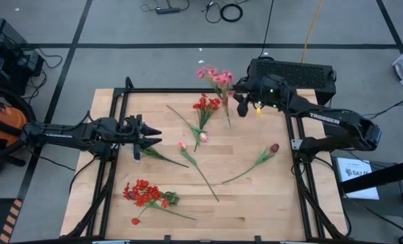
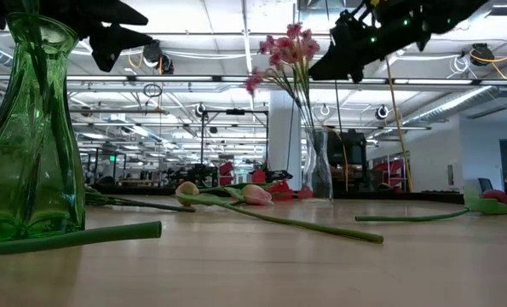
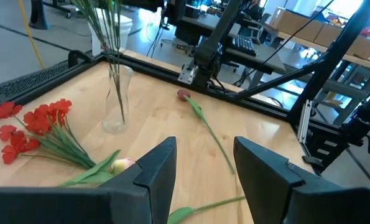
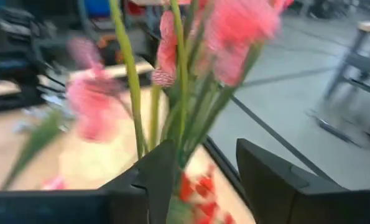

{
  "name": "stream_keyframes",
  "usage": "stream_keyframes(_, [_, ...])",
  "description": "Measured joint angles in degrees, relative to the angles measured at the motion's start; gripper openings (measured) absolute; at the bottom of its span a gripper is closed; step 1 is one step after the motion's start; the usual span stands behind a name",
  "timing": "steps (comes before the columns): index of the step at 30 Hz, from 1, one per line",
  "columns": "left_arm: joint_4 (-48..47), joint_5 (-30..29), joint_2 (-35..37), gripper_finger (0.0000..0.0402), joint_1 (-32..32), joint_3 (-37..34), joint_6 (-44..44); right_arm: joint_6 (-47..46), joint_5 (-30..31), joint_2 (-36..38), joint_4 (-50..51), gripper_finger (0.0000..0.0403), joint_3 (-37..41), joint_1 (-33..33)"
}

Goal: Sort flowers into vase by color
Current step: Put the pink flowers into the transparent vase, then put the bottom pink flower into the transparent vase

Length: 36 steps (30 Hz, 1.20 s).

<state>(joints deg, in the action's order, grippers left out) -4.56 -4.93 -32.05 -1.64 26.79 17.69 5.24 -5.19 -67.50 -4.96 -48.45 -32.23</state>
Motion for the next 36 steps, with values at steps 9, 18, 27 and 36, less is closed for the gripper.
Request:
stream_keyframes(9, [-0.93,0.01,0.00,0.0168,0.01,0.00,-0.27,-2.82,5.13,4.58,32.94,0.0180,-13.68,0.00])
stream_keyframes(18, [-1.55,0.20,0.00,0.0168,0.00,0.00,-0.47,-27.11,5.04,8.82,50.22,0.0160,-17.17,4.07])
stream_keyframes(27, [-7.64,0.22,2.88,0.0168,0.01,0.00,-0.50,-41.51,15.26,5.17,43.32,0.0099,-17.17,27.84])
stream_keyframes(36, [-7.56,1.30,5.45,0.0168,0.01,0.00,-0.56,-45.87,20.30,-12.26,37.59,0.0038,-23.63,39.86])
